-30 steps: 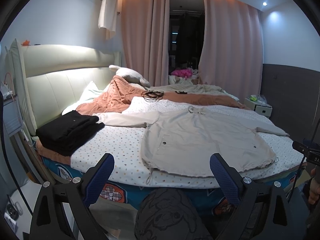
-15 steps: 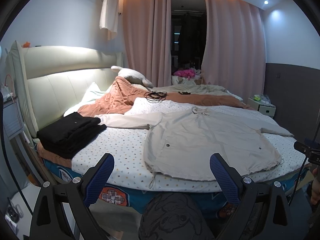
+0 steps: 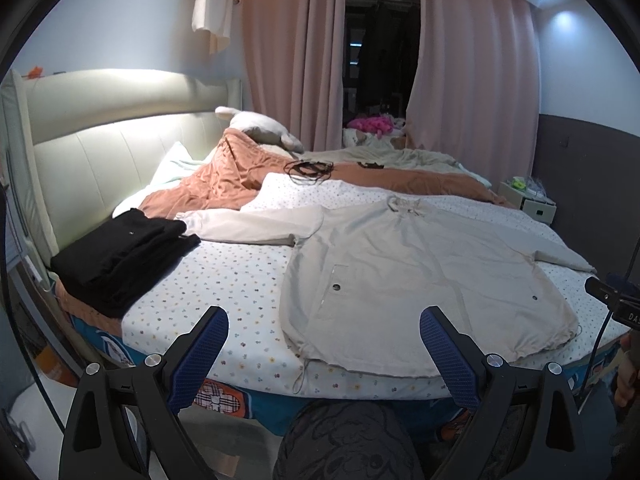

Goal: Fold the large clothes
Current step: 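Move both tools toward the beige jacket's sleeve and hem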

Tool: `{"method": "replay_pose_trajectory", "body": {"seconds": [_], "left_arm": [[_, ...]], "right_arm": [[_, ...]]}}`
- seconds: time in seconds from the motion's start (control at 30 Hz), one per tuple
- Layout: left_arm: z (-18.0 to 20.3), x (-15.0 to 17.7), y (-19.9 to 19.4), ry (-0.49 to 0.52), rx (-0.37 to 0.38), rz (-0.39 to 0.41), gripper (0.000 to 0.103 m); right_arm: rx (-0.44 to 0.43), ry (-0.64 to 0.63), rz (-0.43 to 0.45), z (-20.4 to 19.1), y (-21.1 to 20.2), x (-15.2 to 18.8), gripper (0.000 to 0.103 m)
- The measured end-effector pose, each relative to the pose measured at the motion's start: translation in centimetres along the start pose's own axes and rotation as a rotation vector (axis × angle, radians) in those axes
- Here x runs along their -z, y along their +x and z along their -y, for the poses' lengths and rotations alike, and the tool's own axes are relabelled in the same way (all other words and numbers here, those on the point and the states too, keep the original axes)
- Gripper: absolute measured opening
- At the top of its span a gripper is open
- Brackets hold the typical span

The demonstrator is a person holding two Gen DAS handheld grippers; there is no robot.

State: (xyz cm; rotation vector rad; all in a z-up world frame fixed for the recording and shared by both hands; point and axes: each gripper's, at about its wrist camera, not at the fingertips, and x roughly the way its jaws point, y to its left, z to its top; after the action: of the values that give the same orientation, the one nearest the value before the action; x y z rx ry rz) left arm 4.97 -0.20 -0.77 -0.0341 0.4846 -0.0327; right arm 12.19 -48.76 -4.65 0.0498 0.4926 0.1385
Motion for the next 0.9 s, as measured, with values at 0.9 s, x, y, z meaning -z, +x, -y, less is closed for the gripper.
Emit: {"method": "replay_pose_trajectory", "body": {"seconds": [0.9], "left_arm": [[-4.8, -6.9, 13.3, -0.106, -0.023, -0.126, 0.097]], "right_arm": [[0.007, 0.002, -0.116, -0.4, 13.3, -5.5, 0.103]]}}
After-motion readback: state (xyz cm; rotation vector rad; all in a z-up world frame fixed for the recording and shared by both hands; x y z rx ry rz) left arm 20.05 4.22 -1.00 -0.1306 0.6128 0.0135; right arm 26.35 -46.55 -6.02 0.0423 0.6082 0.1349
